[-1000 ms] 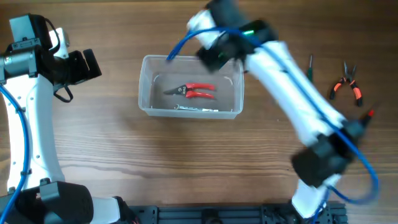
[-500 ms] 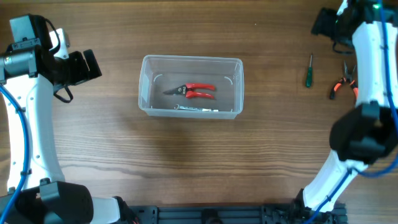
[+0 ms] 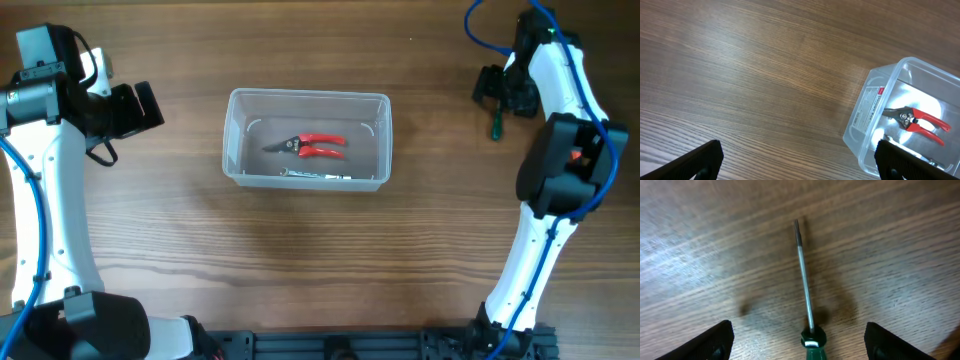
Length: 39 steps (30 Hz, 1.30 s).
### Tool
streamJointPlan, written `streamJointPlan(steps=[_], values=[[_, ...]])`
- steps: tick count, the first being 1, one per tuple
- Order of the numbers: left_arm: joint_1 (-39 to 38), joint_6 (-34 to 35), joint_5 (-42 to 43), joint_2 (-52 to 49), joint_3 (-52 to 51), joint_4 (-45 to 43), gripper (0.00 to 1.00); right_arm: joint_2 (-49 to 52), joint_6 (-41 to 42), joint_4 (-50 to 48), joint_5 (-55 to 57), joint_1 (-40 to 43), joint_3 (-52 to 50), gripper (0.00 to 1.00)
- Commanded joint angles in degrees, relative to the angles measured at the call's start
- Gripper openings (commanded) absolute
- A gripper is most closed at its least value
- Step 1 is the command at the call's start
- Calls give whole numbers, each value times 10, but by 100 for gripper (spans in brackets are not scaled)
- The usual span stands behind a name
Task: Pack container
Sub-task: 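Grasp the green-handled screwdriver with the right gripper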
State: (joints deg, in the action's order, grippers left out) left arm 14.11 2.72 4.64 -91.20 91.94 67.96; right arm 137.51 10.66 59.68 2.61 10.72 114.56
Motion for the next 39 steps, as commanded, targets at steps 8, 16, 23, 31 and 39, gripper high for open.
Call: streamJointPlan(steps=[8, 16, 23, 31, 39], values=[[-5, 8, 16, -4, 2, 1, 100, 12, -1, 9, 5, 1, -64, 83], [-5, 8, 16, -4, 2, 2, 100, 12, -1, -3, 5, 1, -96, 51], [-5, 8, 15, -4, 2, 18, 100, 12, -1, -3, 5, 1, -96, 18], [-5, 7, 15, -4, 2, 22, 100, 10, -17, -8, 2, 1, -94, 4], [-5, 7, 15, -4, 2, 40, 100, -149, -128, 37, -16, -64, -20, 4]])
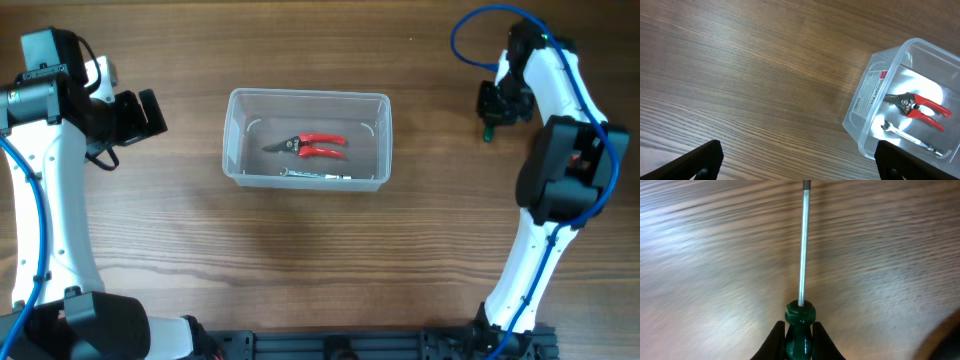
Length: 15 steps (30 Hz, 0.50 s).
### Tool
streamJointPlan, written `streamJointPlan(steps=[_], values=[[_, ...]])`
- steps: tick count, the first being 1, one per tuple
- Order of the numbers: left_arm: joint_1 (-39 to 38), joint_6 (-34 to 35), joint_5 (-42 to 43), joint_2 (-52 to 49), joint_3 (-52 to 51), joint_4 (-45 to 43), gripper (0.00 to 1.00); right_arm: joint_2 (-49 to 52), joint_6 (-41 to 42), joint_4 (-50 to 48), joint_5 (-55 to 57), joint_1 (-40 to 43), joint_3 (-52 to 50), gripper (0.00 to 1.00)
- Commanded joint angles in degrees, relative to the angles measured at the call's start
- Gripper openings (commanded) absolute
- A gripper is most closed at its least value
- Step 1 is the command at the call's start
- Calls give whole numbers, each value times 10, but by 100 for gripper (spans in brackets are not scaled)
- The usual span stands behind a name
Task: Pack container
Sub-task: 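Grasp the green-handled screwdriver with the right gripper, then place the green screwdriver into the container with the right gripper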
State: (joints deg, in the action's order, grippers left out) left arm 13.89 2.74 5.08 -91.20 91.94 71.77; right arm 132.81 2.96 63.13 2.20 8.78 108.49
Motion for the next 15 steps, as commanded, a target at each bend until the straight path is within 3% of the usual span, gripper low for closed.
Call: streamJointPlan(steps=[1, 5, 7, 10, 15], values=[[-3, 7, 11, -4, 2, 2, 100, -151, -66, -1, -12, -76, 41, 4], [-3, 7, 11, -4, 2, 1, 100, -255, -150, 8, -27, -201, 41, 4], [-3, 7, 11, -4, 2, 1, 100, -275, -258, 37, -68, -289, 41, 4], [-3, 7, 11, -4, 2, 1, 100, -262, -360, 58, -85, -388, 31, 4], [-3, 2, 11, -4, 2, 1, 100, -195, -455, 51, -154, -445, 8, 4]])
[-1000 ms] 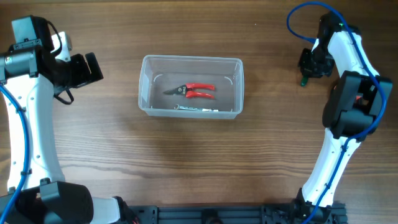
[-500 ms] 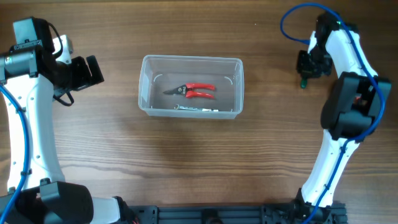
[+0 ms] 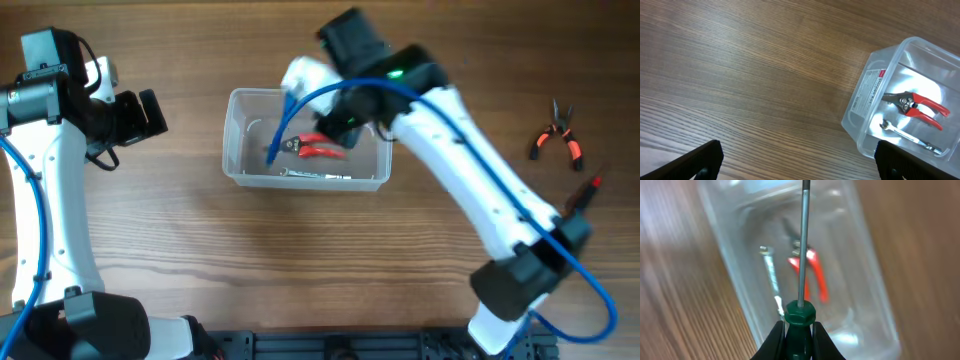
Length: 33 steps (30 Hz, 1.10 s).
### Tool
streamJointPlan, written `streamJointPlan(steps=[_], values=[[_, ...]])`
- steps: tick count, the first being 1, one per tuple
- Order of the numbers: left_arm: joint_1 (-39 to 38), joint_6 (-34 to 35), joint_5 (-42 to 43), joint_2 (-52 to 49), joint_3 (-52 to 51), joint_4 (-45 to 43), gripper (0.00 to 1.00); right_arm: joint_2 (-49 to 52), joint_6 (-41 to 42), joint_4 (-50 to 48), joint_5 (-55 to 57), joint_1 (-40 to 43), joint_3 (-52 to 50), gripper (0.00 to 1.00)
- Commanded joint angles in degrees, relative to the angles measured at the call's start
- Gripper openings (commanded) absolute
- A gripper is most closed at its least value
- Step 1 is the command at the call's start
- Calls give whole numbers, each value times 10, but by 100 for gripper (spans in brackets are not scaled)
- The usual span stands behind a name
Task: Pack container
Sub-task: 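Place the green screwdriver into the container with the right gripper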
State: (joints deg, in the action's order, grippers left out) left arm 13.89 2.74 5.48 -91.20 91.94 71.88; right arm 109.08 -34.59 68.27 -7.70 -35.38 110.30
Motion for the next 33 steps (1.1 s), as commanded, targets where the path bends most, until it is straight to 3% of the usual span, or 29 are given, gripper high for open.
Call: streamJointPlan(steps=[1, 7, 12, 13, 14, 17, 21, 25, 26, 27, 28, 33], values=[[-3, 0, 7, -4, 2, 0, 100, 61, -79, 0, -67, -3, -11, 4], [-3, -10, 7, -4, 2, 0, 100, 171, -90, 0, -78, -2, -11, 4], [-3, -10, 7, -4, 2, 0, 100, 207, -91, -1, -76, -2, -11, 5], [-3, -10, 7, -4, 2, 0, 100, 207, -91, -1, -74, -2, -11, 8], [-3, -10, 7, -4, 2, 0, 100, 207, -89, 0, -73, -2, -11, 17], [-3, -10, 7, -4, 2, 0, 100, 205, -76, -1, -71, -1, -10, 35], [-3, -10, 7, -4, 2, 0, 100, 172, -11, 11, -16, 5, 28, 35], [-3, -10, 7, -4, 2, 0, 100, 55, 53, 2, 46, 44, 46, 37], [-3, -10, 7, -4, 2, 0, 100, 22, 86, -8, 72, 64, 46, 45], [-3, -10, 7, -4, 2, 0, 100, -10, 126, -18, 101, 89, 46, 89], [-3, -10, 7, -4, 2, 0, 100, -34, 160, -25, 123, 115, 46, 100], [-3, -10, 7, -4, 2, 0, 100, -104, 351, -26, 127, 362, 45, 100]])
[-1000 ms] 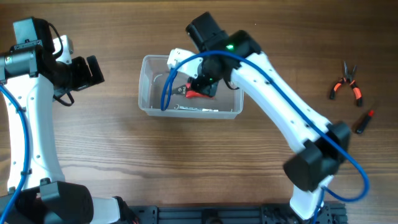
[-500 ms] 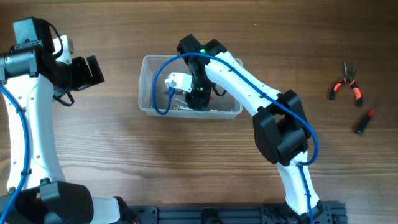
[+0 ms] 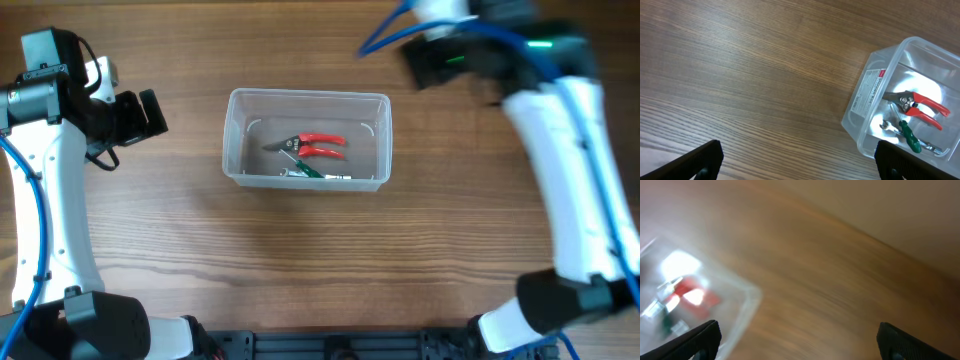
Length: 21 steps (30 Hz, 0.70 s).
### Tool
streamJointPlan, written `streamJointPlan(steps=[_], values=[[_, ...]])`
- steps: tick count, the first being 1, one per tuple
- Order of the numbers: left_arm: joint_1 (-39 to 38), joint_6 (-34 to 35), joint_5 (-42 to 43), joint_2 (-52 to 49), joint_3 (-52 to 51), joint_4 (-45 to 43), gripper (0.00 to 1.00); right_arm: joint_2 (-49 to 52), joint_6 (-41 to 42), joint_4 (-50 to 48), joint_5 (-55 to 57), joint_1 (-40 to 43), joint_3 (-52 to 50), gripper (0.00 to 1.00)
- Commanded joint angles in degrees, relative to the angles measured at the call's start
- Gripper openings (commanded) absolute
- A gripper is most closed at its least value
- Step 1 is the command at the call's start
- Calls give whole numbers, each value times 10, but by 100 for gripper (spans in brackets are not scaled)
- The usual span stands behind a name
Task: Pack container
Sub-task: 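Place the green screwdriver into the container with the right gripper, then grasp the orange-black pliers with the right gripper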
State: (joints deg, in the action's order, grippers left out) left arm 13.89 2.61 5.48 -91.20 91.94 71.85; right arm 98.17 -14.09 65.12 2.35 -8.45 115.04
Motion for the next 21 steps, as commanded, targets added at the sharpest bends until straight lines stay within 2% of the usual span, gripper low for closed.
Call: streamJointPlan(steps=[1, 4, 7, 15, 21], values=[[-3, -8, 7, -4, 2, 0, 100, 14, 191, 12, 16, 150, -4, 100], [-3, -8, 7, -4, 2, 0, 100, 53, 267, 38, -14, 245, -4, 100], [-3, -8, 7, -4, 2, 0, 100, 118, 285, 62, -16, 297, -4, 100], [-3, -8, 7, -4, 2, 0, 100, 291, 291, 75, -16, 310, -4, 100], [-3, -6, 7, -4, 2, 0, 100, 361, 270, 51, -16, 310, -5, 100]])
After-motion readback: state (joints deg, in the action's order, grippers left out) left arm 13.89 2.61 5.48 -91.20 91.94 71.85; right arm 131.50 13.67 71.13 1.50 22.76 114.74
